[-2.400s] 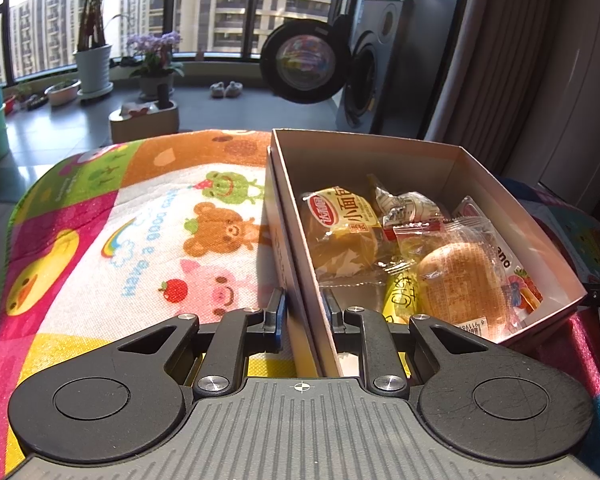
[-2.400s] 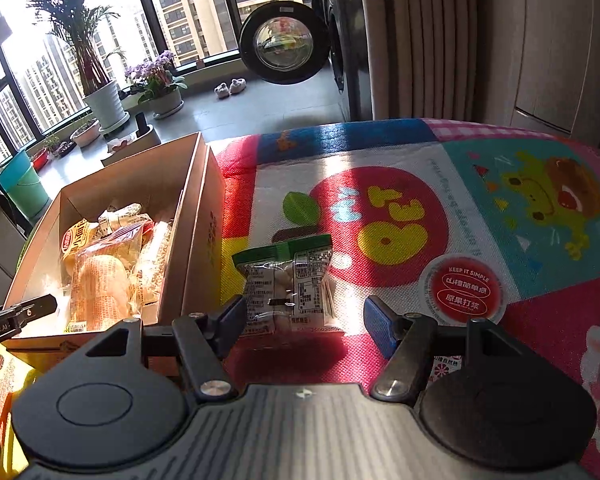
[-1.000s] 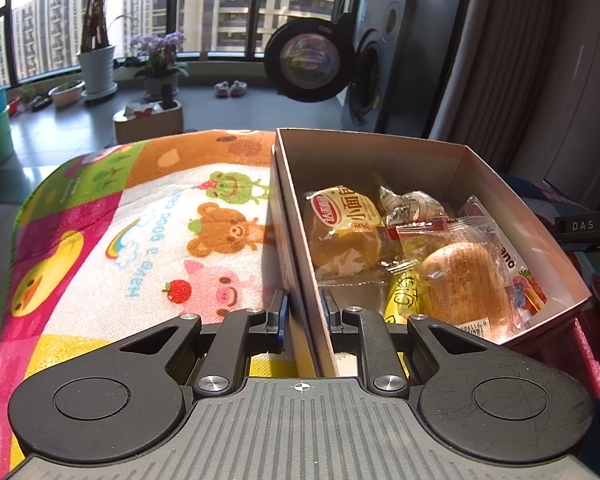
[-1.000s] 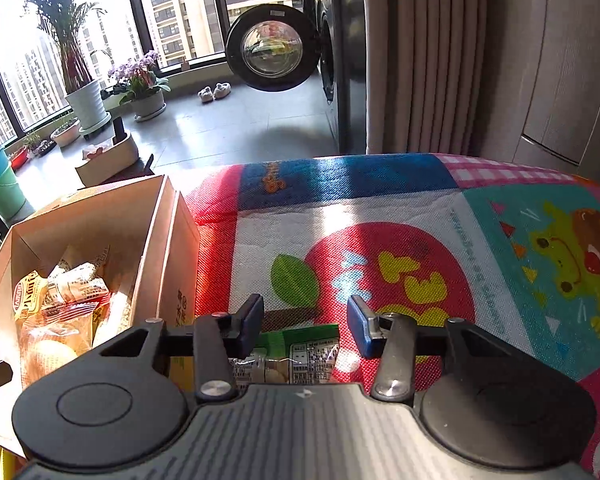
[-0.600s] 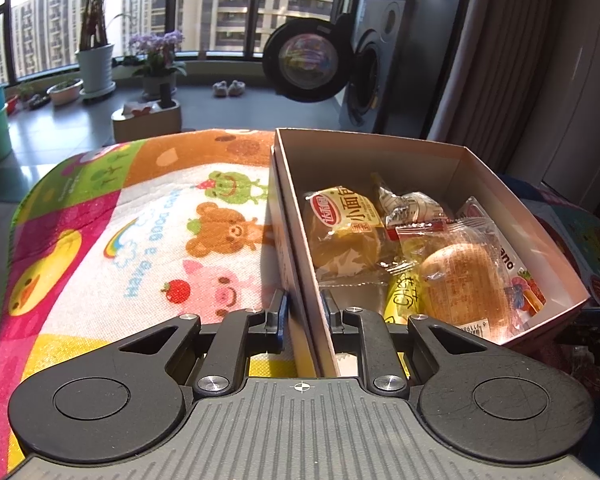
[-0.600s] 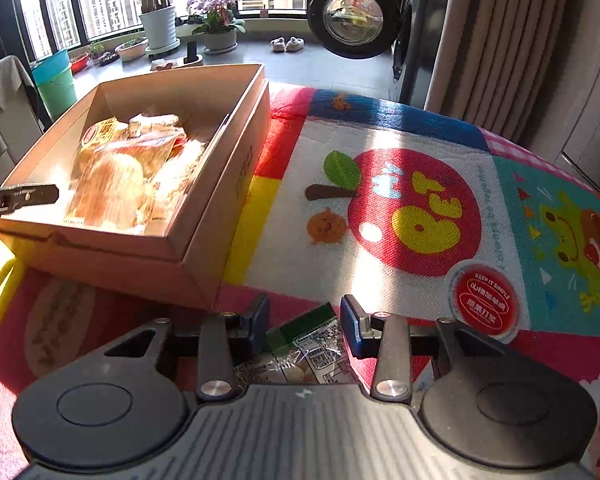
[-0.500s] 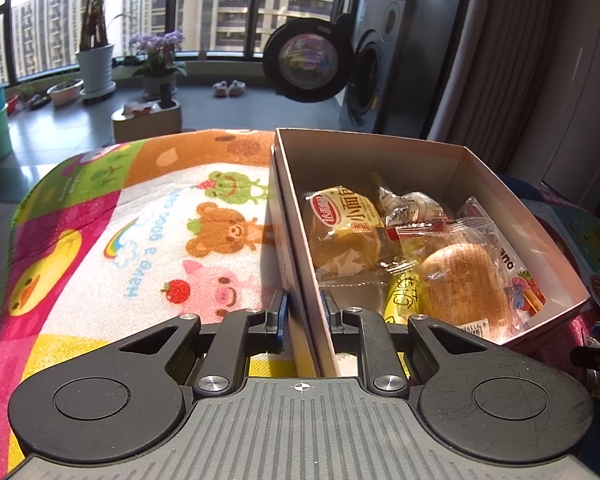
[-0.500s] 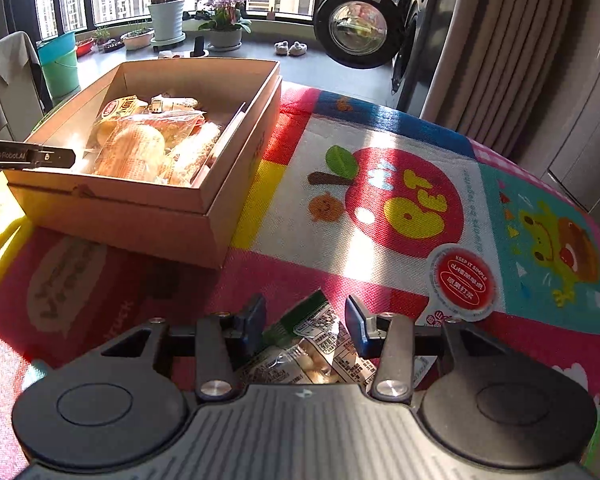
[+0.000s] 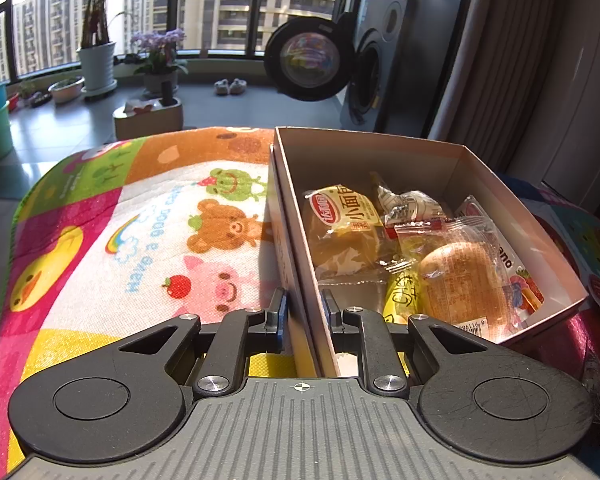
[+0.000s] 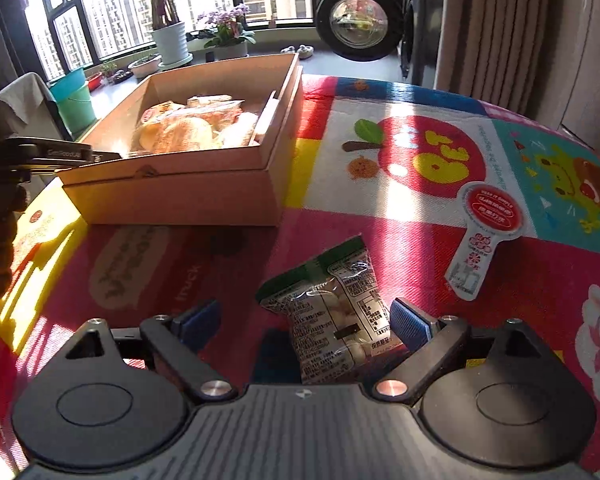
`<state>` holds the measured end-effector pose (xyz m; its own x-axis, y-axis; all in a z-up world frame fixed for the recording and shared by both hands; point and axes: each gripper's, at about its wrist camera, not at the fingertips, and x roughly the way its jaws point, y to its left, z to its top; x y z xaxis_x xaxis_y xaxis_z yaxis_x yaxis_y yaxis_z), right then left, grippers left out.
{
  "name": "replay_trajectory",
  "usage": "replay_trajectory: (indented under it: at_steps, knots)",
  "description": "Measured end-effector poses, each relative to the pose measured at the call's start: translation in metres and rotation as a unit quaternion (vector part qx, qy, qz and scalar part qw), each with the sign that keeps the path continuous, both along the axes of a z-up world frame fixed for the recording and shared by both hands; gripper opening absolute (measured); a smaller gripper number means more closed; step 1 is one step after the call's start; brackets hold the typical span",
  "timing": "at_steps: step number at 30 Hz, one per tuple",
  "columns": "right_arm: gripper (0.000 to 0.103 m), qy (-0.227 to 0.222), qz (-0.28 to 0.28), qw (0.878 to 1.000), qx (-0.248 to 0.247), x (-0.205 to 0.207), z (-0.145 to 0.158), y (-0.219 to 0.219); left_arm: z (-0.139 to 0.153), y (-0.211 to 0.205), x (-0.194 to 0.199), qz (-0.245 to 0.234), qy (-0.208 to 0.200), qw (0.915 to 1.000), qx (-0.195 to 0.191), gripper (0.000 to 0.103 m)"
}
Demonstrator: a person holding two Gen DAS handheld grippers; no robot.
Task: Organize objects
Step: 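Lift the green-topped packet into the box and open the right gripper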
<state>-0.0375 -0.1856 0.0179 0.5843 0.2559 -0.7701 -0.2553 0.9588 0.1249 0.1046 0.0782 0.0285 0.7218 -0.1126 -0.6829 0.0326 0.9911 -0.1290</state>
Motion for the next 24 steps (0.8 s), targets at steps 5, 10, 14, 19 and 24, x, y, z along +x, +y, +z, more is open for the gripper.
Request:
replay_trajectory:
  at_steps: [5, 10, 14, 19, 24]
  knots:
    - [0.097, -0.030, 0.020, 0.999, -0.027, -0.015, 0.009, 0.020, 0.000, -0.001, -0.001, 0.001, 0.000, 1.0000, 0.000, 0.019]
    - [0.098, -0.026, 0.003, 0.997, -0.067, -0.003, -0.003, 0.026, 0.001, -0.001, -0.003, 0.000, -0.001, 1.0000, -0.001, 0.019]
    - [0.098, -0.017, -0.019, 0.997, -0.067, 0.004, -0.014, 0.023, 0.001, 0.000, -0.003, 0.000, 0.000, 1.0000, -0.001, 0.019]
    - [0.077, -0.019, -0.015, 0.998, -0.057, -0.005, -0.012, 0.028, 0.001, -0.001, -0.003, 0.000, 0.000, 1.0000, 0.000, 0.019]
    - [0.052, -0.007, 0.014, 0.999, -0.044, -0.017, -0.001, 0.042, 0.002, -0.001, -0.002, 0.000, 0.000, 1.0000, 0.001, 0.019]
